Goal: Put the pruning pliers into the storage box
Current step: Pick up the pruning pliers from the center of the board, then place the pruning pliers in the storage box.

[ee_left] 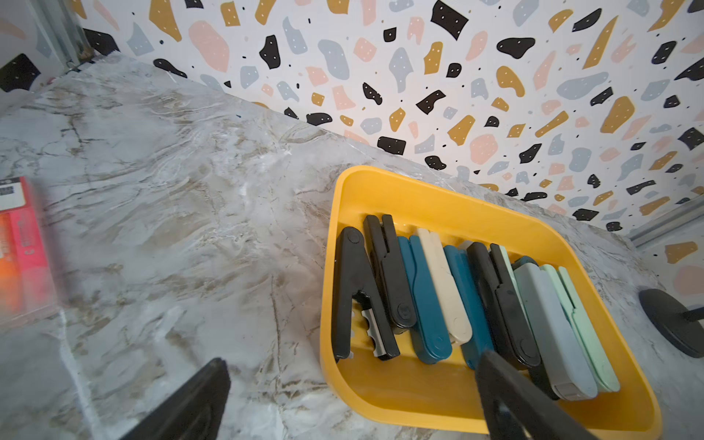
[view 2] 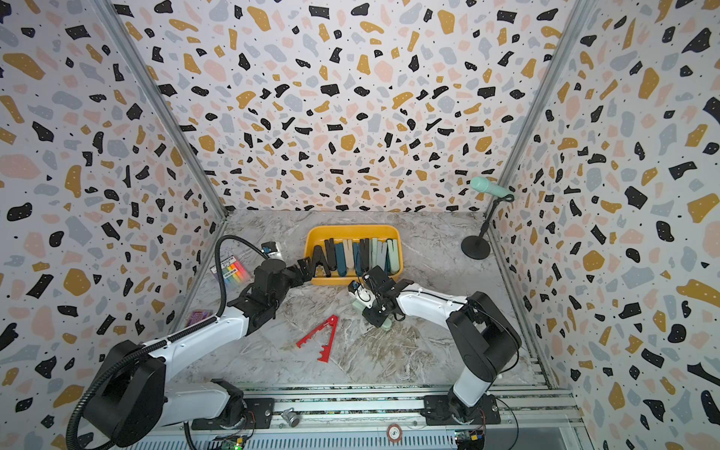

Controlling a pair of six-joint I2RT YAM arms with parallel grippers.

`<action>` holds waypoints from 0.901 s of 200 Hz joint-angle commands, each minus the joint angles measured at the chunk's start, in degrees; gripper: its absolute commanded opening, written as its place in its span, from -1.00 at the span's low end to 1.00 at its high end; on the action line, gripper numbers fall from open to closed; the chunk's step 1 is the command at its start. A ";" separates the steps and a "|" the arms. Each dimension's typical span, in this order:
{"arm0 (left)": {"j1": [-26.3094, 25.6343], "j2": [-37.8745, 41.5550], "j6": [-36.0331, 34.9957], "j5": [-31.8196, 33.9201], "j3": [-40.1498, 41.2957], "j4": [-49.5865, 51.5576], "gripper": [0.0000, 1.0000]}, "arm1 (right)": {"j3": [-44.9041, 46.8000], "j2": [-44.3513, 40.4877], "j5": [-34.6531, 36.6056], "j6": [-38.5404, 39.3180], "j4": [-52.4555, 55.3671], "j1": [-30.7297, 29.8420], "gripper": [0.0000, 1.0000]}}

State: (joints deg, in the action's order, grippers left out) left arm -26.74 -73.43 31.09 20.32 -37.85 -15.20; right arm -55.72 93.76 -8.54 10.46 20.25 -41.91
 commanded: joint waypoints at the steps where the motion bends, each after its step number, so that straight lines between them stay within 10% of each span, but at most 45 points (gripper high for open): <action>1: 0.18 2.08 -0.77 4.21 -0.19 0.43 0.99 | -3.43 -3.41 -4.68 -5.09 -1.73 -0.19 -1.00; 62: 0.20 5.10 -1.65 6.97 2.00 0.44 0.99 | -8.10 -5.74 -10.49 -14.61 -8.96 0.23 -1.00; 180: 0.16 6.13 -2.04 5.98 2.35 1.57 0.99 | -23.50 8.51 7.02 -43.29 -19.04 4.39 -1.00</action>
State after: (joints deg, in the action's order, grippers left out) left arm -26.74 -68.42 29.74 26.13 -35.92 -13.19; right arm -76.36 101.41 -6.55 -26.06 4.75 -37.26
